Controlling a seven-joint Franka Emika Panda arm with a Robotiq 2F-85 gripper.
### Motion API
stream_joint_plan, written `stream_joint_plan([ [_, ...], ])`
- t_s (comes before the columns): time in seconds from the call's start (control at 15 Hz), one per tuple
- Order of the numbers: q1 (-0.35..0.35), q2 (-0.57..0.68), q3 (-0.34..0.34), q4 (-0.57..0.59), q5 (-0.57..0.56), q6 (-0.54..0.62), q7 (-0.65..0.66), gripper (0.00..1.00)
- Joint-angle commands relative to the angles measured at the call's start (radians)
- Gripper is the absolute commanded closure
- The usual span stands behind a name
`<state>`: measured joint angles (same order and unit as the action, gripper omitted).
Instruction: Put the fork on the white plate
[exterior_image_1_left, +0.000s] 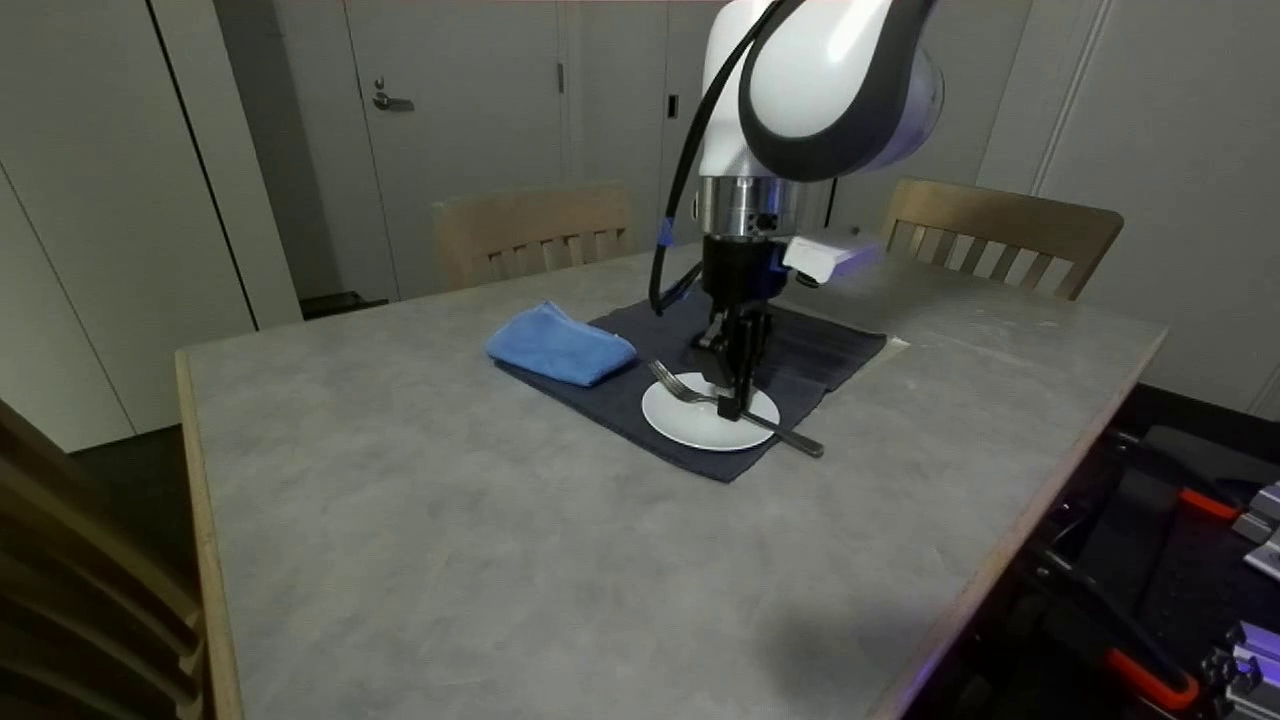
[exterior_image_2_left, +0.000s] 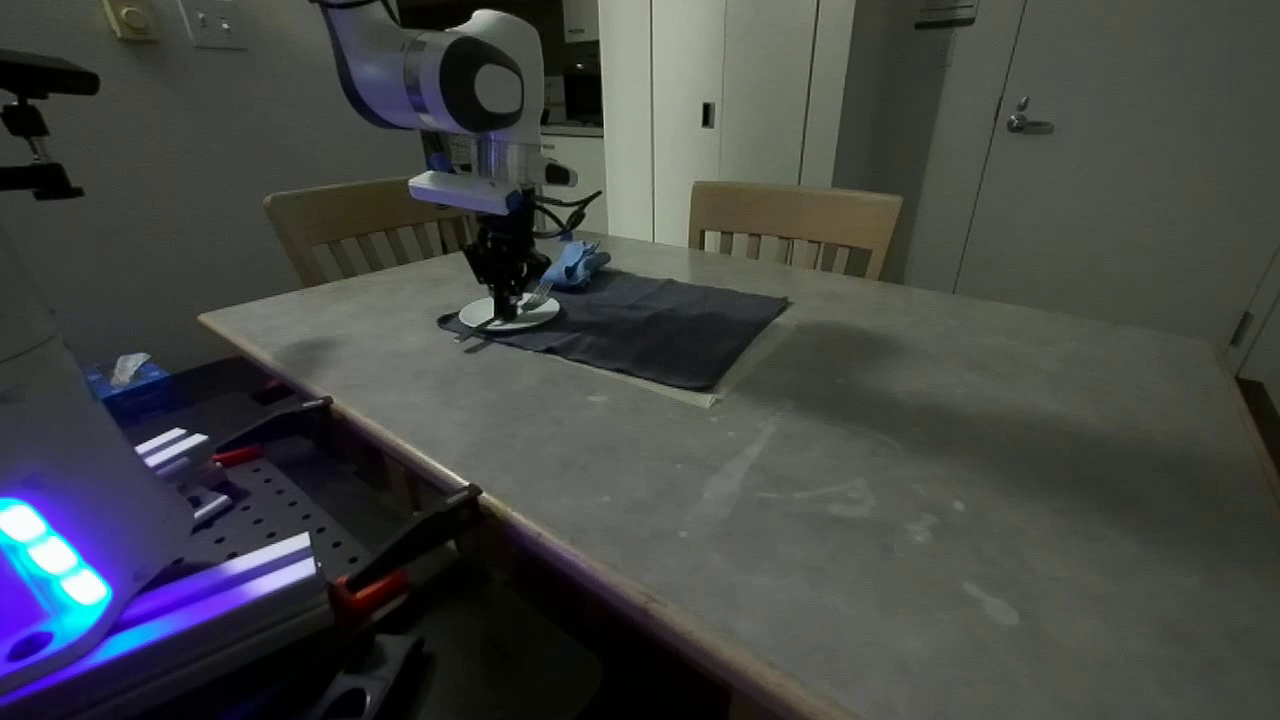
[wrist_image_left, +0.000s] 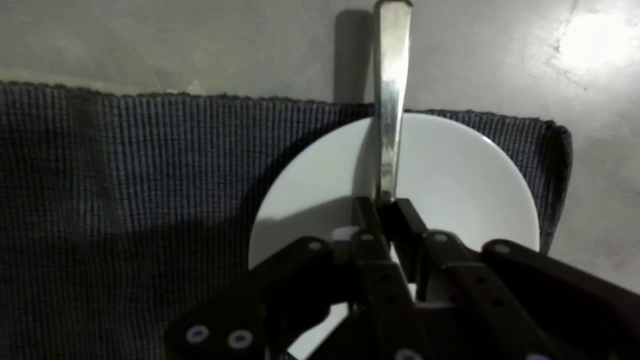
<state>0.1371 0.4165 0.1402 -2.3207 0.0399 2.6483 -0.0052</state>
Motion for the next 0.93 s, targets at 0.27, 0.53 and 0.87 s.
stream_joint_plan([
  [0.27, 0.09, -0.072, -0.064, -0.005, -0.159, -0.082, 0.134, 0.23],
  [0.53, 0.111, -0.116, -0.067, -0.01, -0.21, -0.128, 0.198, 0.01],
  [0.87, 0.103, -0.138, -0.055, -0.005, -0.202, -0.164, 0.211, 0.0],
])
